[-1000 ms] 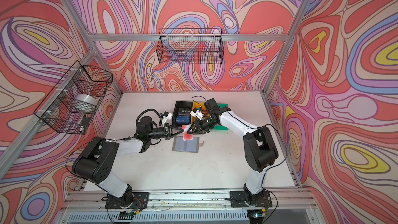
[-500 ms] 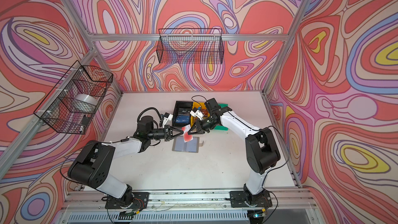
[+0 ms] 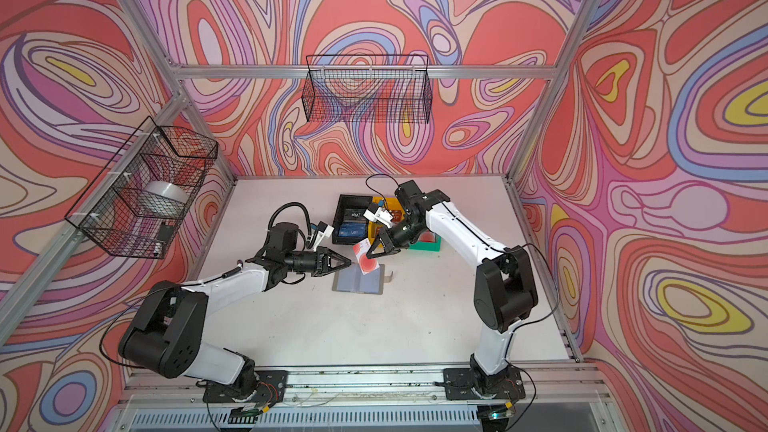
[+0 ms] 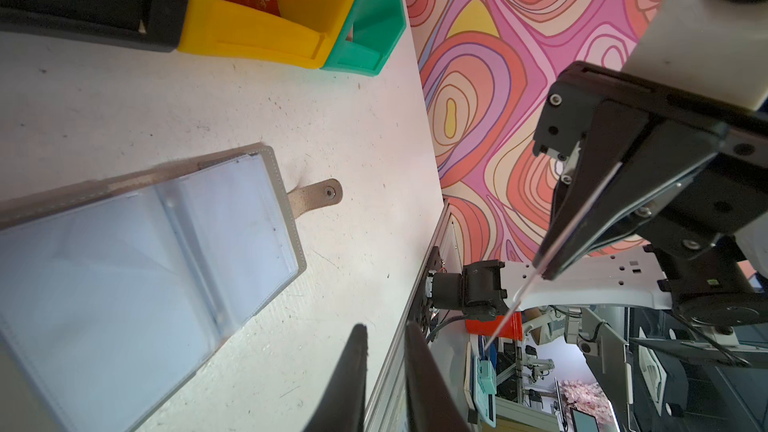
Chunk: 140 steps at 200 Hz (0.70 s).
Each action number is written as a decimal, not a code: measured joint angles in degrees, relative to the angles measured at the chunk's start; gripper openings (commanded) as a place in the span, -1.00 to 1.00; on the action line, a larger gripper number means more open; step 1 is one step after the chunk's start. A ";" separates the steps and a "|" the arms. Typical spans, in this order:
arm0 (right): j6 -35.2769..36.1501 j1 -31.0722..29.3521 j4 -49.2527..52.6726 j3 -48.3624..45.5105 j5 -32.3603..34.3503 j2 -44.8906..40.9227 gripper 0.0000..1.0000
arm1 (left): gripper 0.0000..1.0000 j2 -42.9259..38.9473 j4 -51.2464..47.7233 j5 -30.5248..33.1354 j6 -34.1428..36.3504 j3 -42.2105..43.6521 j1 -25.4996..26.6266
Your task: Take the credit cards out of the card holder
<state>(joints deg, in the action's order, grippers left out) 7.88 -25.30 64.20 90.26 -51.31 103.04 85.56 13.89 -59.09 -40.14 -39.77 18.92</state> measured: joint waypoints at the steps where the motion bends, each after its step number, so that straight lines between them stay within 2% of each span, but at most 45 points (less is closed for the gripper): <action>1: 0.35 0.00 0.39 0.11 0.24 0.00 -1.00 | -0.55 0.00 -0.04 0.00 0.04 0.00 0.00; 30: 7.54 0.04 6.58 2.32 7.58 -0.55 -1.00 | -0.54 -0.02 -2.73 0.17 1.84 -0.20 0.00; 72: 14.95 0.35 15.26 9.86 25.49 -2.10 -1.00 | -0.54 -0.11 -5.35 0.24 3.56 -1.79 0.00; 101: 19.04 3.45 19.45 18.03 35.80 -0.52 -1.00 | -0.54 -0.11 -5.57 0.26 3.69 -1.88 0.00; 140: 31.34 5.46 23.04 21.73 47.80 4.15 -1.00 | -0.54 -0.11 -5.55 0.28 3.67 -1.88 -0.11</action>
<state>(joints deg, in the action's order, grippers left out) 39.22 -19.84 87.24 111.98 -3.51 107.20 85.45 8.34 -58.81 -36.47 -41.65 18.81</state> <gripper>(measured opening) 0.044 0.230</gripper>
